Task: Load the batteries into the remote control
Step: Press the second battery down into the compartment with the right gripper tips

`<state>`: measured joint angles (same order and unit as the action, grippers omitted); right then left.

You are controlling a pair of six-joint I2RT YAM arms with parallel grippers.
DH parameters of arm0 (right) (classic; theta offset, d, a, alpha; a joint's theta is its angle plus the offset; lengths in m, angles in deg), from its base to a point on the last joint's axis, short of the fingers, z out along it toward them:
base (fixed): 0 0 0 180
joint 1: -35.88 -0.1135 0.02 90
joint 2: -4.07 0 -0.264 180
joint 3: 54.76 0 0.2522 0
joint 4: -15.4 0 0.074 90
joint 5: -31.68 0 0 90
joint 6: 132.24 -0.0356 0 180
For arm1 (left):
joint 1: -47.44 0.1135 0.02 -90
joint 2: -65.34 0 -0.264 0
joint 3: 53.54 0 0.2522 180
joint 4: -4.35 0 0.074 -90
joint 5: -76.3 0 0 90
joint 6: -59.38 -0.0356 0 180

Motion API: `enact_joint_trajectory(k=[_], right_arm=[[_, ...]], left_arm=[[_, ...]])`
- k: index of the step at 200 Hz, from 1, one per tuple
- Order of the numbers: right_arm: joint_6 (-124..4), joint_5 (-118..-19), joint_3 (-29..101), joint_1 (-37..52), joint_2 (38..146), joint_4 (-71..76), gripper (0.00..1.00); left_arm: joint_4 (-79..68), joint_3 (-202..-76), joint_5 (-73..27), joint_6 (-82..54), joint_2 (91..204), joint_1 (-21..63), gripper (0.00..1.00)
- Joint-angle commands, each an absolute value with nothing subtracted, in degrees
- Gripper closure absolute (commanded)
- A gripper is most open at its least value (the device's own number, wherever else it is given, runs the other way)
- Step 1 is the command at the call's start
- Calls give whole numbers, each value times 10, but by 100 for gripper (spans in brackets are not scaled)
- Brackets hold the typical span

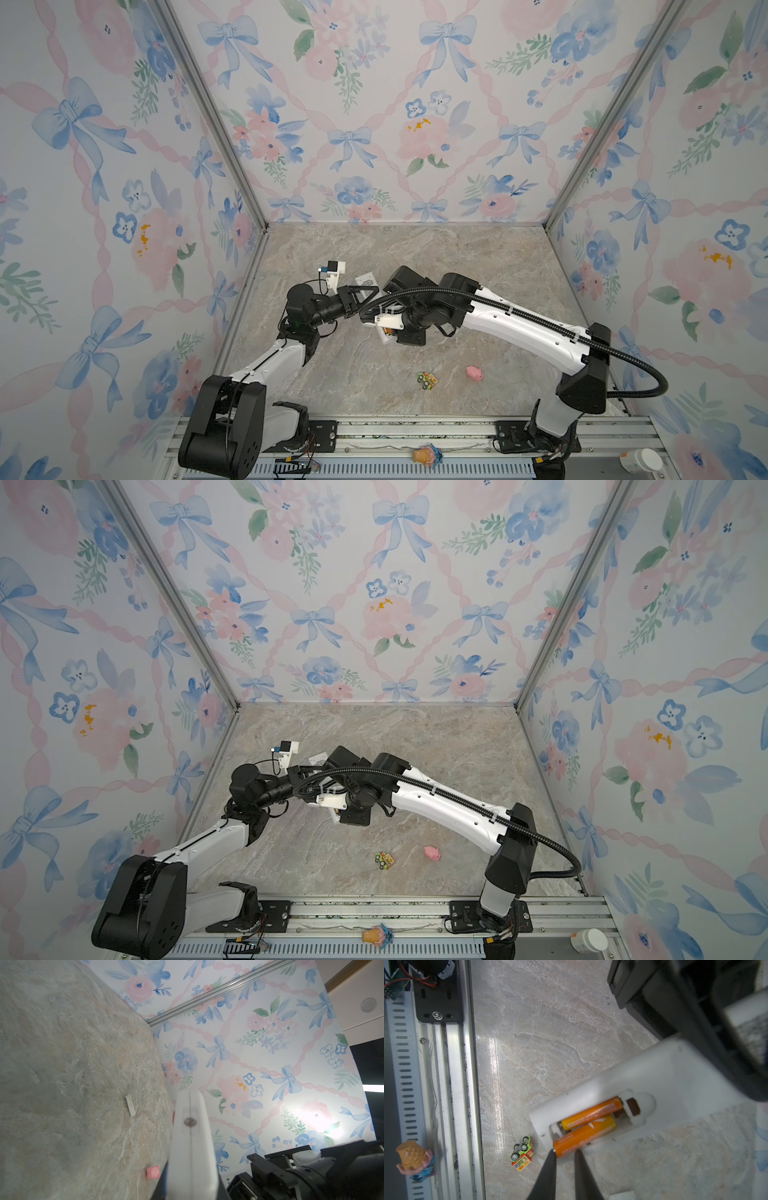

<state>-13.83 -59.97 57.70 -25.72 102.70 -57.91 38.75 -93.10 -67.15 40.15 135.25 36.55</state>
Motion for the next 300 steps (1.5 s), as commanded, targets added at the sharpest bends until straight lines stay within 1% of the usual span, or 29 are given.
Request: enact_joint_trajectory(k=[1, 99, 179, 300], right_arm=[[-154, -590, 598, -258, 1043, -590, 81], [-168, -582, 639, -255, 1081, -618, 85], [-192, -567, 688, -245, 1127, -658, 91], [-224, -567, 727, -238, 1170, -695, 94]], left_arm=[[406, -934, -685, 410, 1339, 366, 100], [406, -938, -686, 408, 1342, 365, 100], [406, -942, -690, 407, 1349, 365, 100], [406, -938, -692, 407, 1344, 365, 100]])
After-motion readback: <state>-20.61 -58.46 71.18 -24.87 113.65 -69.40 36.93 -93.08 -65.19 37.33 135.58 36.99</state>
